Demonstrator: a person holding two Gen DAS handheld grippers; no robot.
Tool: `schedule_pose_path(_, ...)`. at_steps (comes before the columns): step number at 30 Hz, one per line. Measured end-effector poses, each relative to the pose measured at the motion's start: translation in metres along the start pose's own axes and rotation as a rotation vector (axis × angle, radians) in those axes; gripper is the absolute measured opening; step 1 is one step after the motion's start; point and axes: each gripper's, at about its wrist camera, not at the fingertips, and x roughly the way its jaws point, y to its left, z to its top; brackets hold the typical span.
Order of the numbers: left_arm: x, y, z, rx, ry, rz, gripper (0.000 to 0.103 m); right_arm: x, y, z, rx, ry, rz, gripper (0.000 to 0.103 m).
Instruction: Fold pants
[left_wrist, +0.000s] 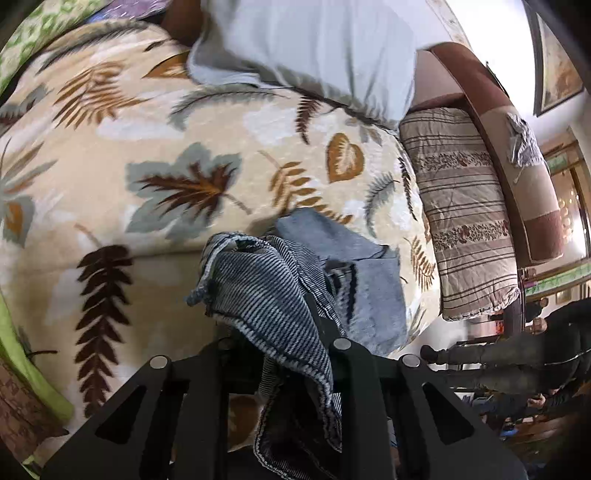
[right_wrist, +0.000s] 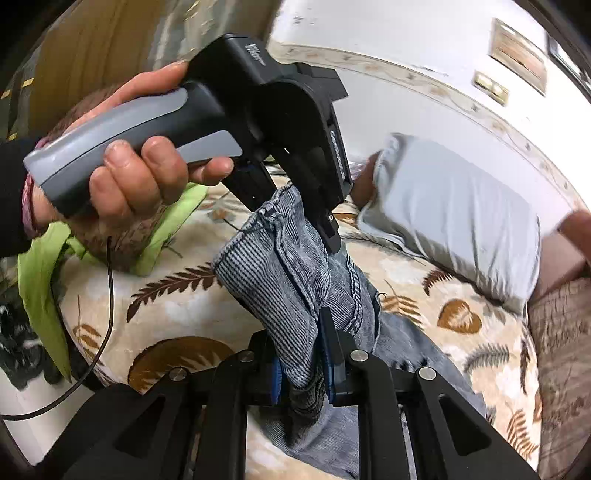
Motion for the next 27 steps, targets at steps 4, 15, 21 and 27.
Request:
schedule_pose_path(4,0.009,-0.037,0.005,0.040,-0.001,0.014,0.014,-0.010,-0.021,-0.010,0.059,-0.006,-0.002,0.016)
schedule_pose_path(15,0.053,-0.118,0.016,0.126,0.052,0.054,0.012,-0.033,-0.090,-0.044,0.288,-0.002,0.019,0.016)
schedule_pose_path(21,0.088,-0.150,0.019,0.146,0.094,0.076,0.011,-0.036,-0.128,-0.069,0.419,0.013,0.047,0.015)
schedule_pose_path(27,0.122,-0.180,0.021,0.186,0.134,0.122,0.011,-0.040,-0.163,-0.095,0.566,0.019,0.084,0.015)
